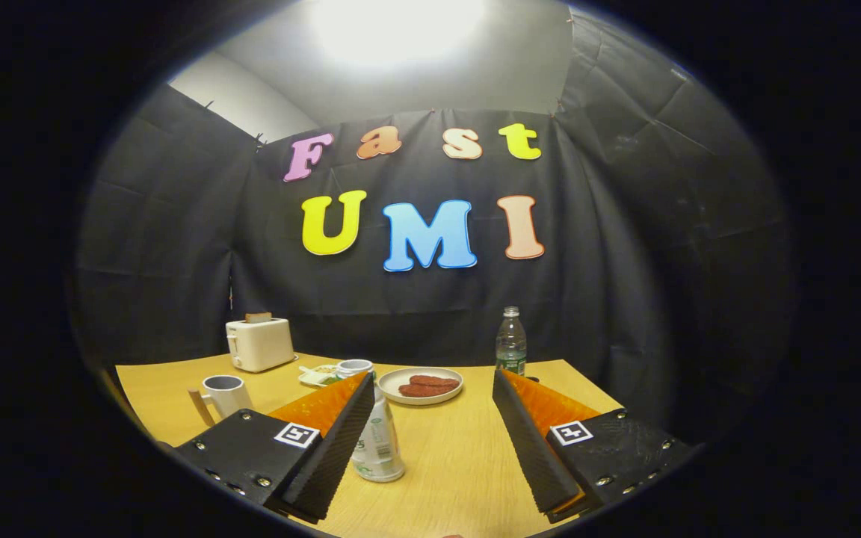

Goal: Take the bottle from table, then pour the juice into the cup, finally place the bottle on the coaster

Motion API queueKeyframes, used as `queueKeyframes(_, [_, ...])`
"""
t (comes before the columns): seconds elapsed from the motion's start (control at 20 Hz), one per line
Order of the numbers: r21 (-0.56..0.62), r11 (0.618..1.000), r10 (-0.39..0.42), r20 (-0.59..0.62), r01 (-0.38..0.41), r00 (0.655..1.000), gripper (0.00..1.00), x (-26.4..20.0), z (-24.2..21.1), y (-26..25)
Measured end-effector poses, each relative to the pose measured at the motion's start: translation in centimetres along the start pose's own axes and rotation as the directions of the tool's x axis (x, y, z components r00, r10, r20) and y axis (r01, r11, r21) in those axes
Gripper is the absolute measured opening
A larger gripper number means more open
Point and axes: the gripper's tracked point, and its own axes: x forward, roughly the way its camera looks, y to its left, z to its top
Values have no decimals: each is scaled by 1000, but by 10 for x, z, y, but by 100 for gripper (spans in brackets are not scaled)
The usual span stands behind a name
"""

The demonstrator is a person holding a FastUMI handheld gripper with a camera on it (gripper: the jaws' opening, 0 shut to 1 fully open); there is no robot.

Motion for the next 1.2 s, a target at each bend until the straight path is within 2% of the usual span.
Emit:
queueKeyframes(0.35, [4,996,85,-48,-85,995,97,14,-31,41])
queueKeyframes(1.2, [57,994,106,-203,-96,973,97,74,-109,61])
